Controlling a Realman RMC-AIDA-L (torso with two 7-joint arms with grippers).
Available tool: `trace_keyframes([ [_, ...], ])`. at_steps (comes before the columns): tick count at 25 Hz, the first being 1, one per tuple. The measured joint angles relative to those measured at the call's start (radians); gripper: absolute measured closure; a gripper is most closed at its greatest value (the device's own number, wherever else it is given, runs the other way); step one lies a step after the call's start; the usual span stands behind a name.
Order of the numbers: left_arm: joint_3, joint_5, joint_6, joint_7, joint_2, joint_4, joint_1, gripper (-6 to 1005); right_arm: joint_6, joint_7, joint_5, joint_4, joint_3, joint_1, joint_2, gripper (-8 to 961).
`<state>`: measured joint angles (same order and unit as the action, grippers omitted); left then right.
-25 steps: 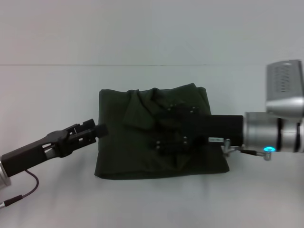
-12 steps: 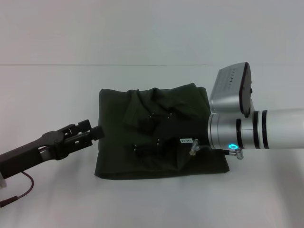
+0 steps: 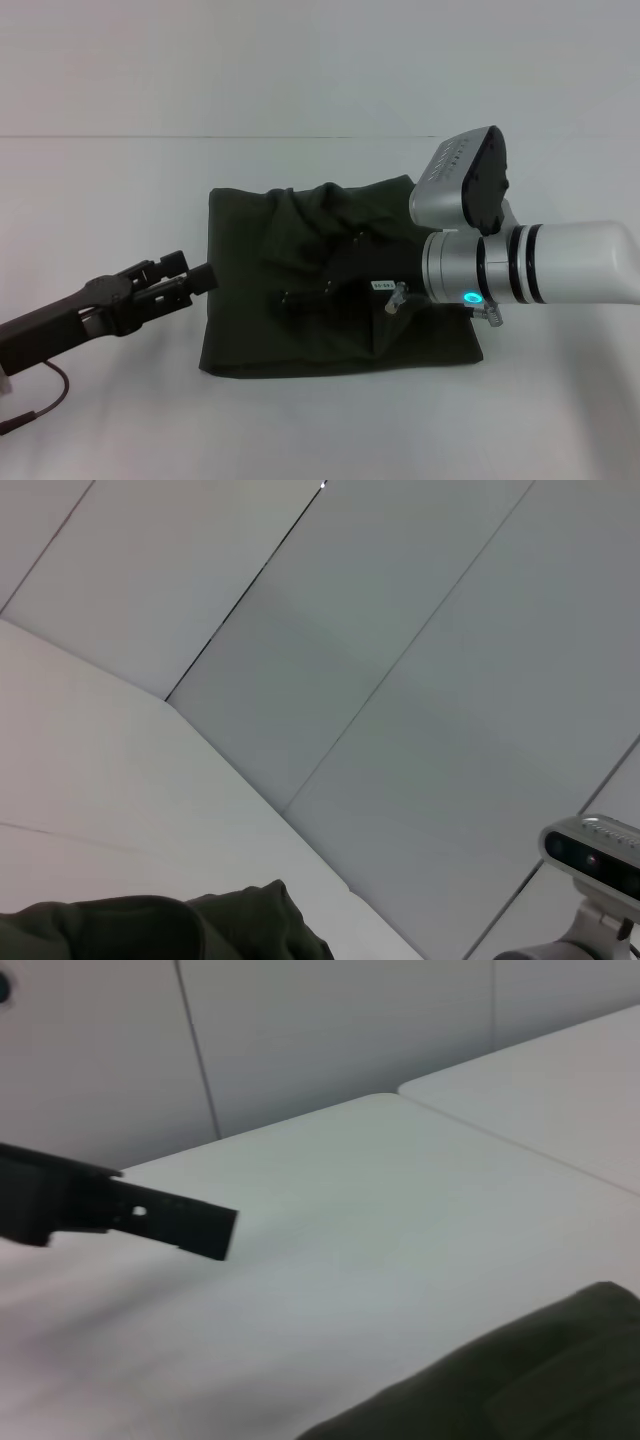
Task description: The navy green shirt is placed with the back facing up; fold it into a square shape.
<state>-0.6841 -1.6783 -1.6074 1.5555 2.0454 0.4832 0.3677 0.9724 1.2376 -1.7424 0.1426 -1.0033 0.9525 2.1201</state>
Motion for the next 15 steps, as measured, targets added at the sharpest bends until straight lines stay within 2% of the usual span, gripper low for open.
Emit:
trace_keyframes([
  [8, 0.0, -0.001, 0.0, 0.0, 0.001, 0.0, 0.008, 79, -0.085, 0.027, 0.077, 0.035, 0.006, -0.041, -0.01, 33],
  [15, 0.0, -0.002, -0.005, 0.004, 0.002, 0.0, 0.01, 79, -0.167, 0.028, 0.224, 0.141, 0.006, -0.146, -0.019, 34],
])
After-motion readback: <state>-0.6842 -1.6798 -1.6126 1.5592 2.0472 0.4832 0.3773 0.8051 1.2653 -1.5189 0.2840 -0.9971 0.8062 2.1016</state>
